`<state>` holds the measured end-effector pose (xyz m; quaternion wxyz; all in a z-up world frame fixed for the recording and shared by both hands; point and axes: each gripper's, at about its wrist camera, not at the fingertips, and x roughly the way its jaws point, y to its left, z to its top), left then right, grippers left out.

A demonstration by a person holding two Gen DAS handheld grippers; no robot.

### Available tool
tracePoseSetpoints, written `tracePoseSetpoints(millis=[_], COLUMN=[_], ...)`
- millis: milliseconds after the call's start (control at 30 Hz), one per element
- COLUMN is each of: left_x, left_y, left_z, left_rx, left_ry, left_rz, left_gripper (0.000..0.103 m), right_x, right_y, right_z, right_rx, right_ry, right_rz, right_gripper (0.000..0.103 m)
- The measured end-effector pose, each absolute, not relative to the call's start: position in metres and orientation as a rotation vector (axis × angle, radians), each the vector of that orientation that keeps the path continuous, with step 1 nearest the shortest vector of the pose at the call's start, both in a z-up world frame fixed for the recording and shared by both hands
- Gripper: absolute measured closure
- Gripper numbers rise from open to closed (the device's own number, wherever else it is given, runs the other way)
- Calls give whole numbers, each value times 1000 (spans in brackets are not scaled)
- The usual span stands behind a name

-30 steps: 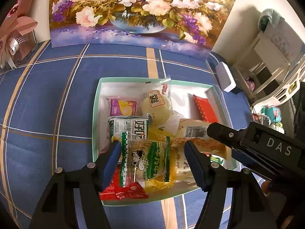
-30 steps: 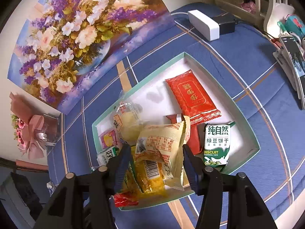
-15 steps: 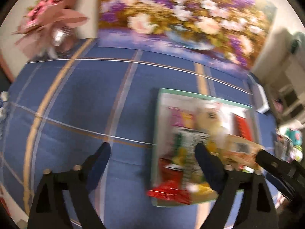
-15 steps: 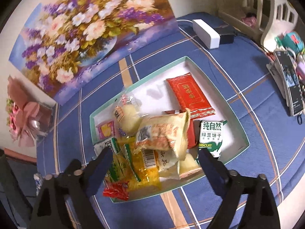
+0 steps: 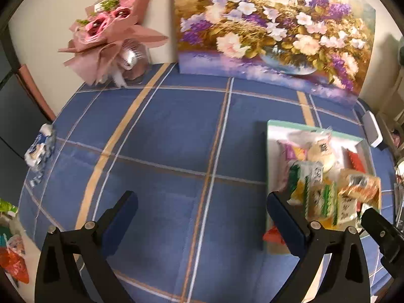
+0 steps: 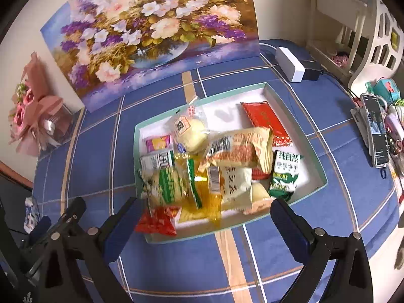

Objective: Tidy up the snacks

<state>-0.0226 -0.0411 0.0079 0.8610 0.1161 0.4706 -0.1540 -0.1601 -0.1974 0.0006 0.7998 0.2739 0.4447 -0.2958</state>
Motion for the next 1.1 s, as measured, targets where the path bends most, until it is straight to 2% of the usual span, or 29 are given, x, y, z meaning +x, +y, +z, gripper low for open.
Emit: tracePoseSetpoints(millis=[467,1100], left_x=[-50,-42], left_y=[-12,-6], left_z=[9,1], left_rx=[260,256], left_ry=[1022,1076], left_rz=[-296,-258], left_gripper=[1,1], right_x=[-181,-173], right_y=[-174,-174], right_z=[-1,-3], right_rx=[535,486], right_ry=[964,990], right_rz=[-636,-632], right_gripper=[0,0])
